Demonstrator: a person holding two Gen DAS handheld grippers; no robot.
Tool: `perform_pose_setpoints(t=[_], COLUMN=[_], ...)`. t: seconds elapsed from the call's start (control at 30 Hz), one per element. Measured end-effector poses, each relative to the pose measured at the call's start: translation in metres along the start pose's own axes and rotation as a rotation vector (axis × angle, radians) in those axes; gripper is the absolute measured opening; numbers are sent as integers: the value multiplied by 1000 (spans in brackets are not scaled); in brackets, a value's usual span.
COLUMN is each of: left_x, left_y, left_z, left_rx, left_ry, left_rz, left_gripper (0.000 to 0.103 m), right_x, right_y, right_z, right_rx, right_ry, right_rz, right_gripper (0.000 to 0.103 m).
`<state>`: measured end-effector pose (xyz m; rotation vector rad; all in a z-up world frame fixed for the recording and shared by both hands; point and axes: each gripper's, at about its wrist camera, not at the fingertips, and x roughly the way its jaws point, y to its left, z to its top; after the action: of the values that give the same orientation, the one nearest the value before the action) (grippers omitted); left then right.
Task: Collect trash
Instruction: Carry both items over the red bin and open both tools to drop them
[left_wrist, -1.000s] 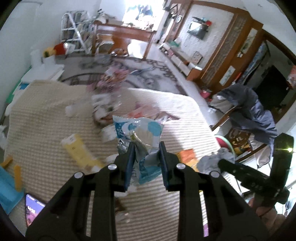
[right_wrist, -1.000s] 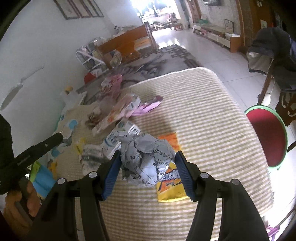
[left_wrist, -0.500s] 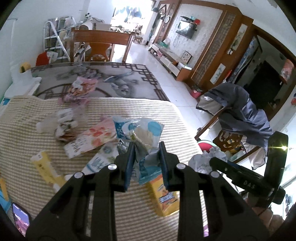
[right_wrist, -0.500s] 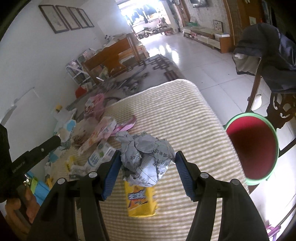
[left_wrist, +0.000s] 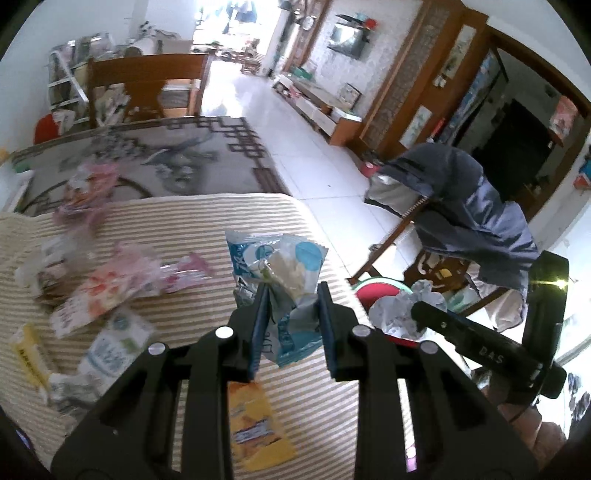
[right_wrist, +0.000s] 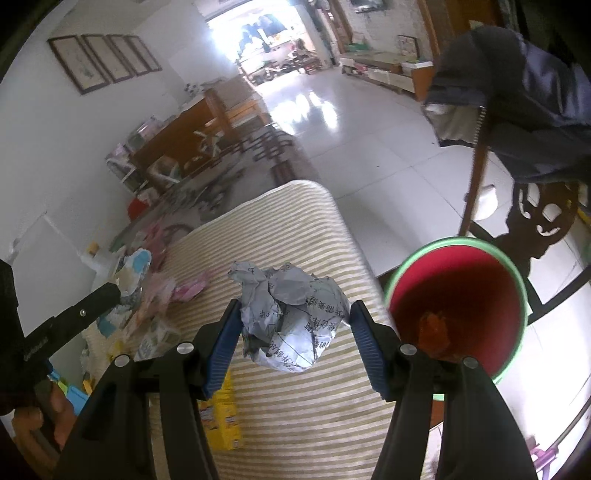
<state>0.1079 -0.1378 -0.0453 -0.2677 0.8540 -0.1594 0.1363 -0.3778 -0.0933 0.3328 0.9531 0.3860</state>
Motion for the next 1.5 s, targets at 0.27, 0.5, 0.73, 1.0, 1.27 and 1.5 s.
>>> perform_pose_setpoints(t=[0.27,0.5,0.73,1.0,1.27,1.5], left_x=[44,83,107,114,103,84], left_y=[-57,-99,-134,-155,-143,-117], left_z=[10,8,1,-8,-9,-14], left_rx=[70,118,166,201,183,142], left_ry=[57,137,196,217,202,187], left_rz=[-80,-139,-191,-241,-220,-194], left_gripper=[25,25,25,58,60,61], right_x=[-12,-18,-25,-35,-42,-40], right_y=[-68,-116,-143,-158,-154,-137], right_z=[18,24,21,17,13,11], right_rx=[109,191,230,281,287,269], right_ry=[-32,-36,-38,-63,-84,-84], right_rz=[-62,-113,-138,-163,-171,-162], right_gripper=[59,59,61,78,78,80])
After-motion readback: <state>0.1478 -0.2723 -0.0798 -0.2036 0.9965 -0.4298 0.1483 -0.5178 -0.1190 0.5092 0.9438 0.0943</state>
